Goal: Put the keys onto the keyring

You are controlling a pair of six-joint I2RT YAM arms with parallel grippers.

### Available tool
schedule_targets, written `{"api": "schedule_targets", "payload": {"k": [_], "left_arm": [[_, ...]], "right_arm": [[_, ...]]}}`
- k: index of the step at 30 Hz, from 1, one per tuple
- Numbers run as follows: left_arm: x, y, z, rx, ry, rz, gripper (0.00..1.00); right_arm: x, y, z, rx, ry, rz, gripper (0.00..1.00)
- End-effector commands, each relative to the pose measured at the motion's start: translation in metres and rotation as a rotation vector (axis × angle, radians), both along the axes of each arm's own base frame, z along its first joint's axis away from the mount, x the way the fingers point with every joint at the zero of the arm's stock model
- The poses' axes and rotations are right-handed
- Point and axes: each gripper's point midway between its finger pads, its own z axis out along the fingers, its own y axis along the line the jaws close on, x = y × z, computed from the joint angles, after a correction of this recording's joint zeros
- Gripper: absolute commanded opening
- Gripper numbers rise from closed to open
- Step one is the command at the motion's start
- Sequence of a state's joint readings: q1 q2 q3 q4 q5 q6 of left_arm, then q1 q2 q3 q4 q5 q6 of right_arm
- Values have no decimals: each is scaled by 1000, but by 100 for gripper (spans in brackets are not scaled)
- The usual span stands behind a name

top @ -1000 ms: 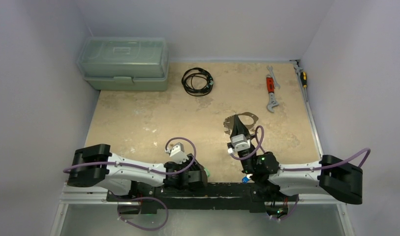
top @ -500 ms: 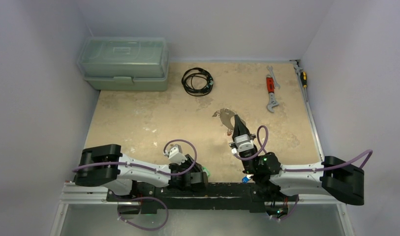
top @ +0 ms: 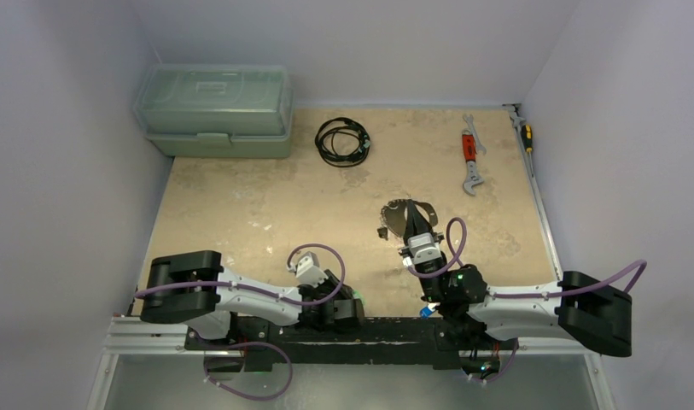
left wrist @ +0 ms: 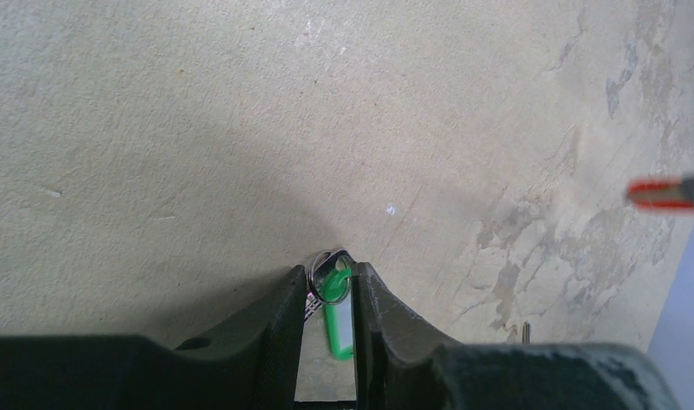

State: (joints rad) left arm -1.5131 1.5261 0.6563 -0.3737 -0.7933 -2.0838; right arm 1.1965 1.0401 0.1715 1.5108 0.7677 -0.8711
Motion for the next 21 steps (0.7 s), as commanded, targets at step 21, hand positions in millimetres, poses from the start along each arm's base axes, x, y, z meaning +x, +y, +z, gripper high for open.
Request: {"api": "schedule_targets", "payload": {"k": [21], "left_arm": [[14,2,10,117,-117,-51,0]], "right_arm": [[-7,-18,32,202,-63,13,0]]}}
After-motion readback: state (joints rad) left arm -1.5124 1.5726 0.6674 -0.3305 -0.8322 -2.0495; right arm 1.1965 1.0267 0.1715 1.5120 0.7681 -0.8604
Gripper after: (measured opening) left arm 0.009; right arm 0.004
